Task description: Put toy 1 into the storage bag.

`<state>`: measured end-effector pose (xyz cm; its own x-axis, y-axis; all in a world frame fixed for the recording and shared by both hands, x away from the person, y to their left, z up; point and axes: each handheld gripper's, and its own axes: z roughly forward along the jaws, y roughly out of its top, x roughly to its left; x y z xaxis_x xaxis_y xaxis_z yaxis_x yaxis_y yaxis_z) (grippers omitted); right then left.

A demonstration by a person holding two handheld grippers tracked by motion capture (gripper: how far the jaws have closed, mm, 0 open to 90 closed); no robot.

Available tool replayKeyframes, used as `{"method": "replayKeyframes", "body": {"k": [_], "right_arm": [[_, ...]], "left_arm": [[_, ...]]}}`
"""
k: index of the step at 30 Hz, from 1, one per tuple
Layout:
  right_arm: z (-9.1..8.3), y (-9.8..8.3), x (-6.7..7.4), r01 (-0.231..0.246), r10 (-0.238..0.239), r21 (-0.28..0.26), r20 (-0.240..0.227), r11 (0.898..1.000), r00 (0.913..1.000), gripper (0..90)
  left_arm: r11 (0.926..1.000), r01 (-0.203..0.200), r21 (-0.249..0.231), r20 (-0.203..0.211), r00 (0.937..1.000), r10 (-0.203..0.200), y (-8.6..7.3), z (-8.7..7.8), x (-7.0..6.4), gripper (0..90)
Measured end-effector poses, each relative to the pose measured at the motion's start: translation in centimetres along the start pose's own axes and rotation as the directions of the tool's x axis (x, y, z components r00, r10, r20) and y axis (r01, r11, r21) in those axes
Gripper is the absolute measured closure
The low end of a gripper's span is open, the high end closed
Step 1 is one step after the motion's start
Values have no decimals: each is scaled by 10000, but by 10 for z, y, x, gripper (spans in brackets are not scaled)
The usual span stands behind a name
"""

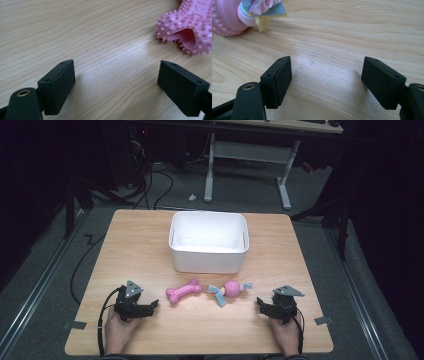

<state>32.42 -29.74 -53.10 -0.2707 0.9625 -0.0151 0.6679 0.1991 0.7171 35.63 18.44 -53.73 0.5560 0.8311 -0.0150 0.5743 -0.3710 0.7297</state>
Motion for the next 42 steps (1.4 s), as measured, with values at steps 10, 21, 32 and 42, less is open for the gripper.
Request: {"method": "replayKeyframes", "body": {"k": [10, 21, 32, 42], "right_arm": [[0, 0, 0, -40, 40, 7, 13, 10000, 10000, 245], [0, 0, 0, -19, 19, -1, 3, 10000, 10000, 245], [0, 0, 1, -43, 43, 9, -19, 10000, 10000, 246], [0, 0, 0, 12, -12, 4, -59, 10000, 10000, 246]], "left_arm": [[10000, 20, -20, 13, 10000, -20, 0, 0, 0, 150], [10000, -12, 2, 70, 10000, 12, 1, 1, 1, 149], [10000, -39, -16, 344, 9994, 40, 1, 0, 1, 149], [9999, -50, -87, 643, 9979, 56, 5, -8, 0, 151]]}}
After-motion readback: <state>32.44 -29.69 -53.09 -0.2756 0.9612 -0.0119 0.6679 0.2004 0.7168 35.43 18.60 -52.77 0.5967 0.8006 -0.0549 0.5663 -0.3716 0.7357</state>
